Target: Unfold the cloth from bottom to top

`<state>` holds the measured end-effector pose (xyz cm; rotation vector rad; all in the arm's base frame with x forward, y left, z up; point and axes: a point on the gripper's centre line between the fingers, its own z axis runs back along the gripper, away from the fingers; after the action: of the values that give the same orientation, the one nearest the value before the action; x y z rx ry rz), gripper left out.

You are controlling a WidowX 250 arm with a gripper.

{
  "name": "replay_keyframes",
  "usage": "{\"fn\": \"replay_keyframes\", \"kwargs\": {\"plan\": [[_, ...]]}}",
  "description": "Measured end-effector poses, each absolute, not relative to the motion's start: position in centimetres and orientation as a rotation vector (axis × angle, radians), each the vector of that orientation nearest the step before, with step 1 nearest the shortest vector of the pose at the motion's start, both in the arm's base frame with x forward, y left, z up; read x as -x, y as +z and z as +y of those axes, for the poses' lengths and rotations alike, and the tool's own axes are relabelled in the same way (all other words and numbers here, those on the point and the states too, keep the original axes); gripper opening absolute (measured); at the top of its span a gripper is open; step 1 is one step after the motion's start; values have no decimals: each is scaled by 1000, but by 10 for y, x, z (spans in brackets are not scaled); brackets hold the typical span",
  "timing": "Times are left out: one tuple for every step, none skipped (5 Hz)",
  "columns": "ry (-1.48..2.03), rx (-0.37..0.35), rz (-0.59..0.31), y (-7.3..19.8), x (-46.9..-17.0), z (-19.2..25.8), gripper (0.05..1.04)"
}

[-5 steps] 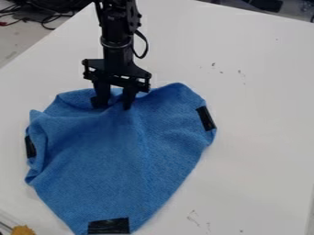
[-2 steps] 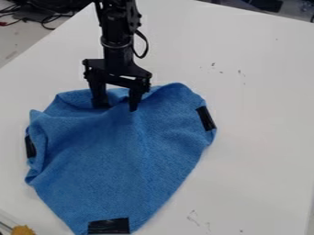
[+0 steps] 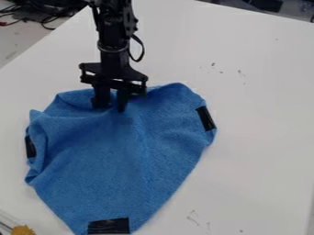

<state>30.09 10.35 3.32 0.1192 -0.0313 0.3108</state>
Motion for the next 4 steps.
{"fn": "replay_keyframes", "kwargs": {"plan": [[316,-118,-27,30,-301,104,141],[317,-125,-20,31,-300,105,58],[322,-145,-2,36,-300,107,52],[266,-198,-17,64,-324,106,52]]}}
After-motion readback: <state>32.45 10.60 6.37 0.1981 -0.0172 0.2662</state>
